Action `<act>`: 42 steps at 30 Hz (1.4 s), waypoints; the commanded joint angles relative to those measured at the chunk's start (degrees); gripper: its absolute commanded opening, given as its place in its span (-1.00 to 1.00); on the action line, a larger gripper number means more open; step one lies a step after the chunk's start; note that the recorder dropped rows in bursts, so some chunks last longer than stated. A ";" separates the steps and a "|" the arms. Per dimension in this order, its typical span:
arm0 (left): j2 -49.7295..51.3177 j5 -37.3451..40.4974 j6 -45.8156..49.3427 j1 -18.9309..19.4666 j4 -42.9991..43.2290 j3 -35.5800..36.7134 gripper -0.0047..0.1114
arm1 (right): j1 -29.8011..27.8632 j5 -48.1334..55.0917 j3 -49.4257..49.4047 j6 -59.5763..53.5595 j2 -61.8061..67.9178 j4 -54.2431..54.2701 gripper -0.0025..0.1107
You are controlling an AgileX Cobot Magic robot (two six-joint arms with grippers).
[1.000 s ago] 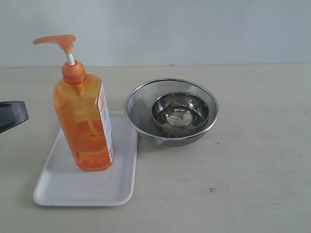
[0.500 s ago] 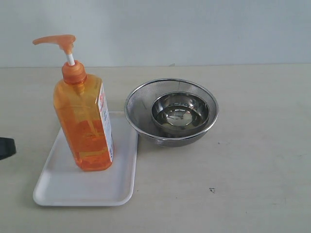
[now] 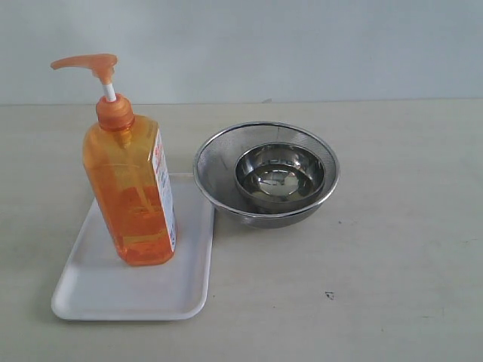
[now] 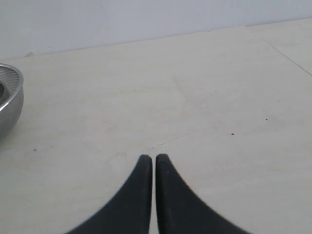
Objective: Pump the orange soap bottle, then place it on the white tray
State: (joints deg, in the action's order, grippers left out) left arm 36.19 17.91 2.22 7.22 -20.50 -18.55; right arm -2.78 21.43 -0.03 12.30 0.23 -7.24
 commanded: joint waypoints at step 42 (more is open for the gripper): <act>-0.44 -25.05 -25.97 -11.30 46.76 16.12 0.43 | -0.06 -0.26 0.03 -0.15 -0.23 -0.18 -0.96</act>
State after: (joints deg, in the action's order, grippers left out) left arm 36.19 -6.63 -23.28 -3.75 21.90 -2.70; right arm -2.78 21.43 -0.03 12.30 0.23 -7.24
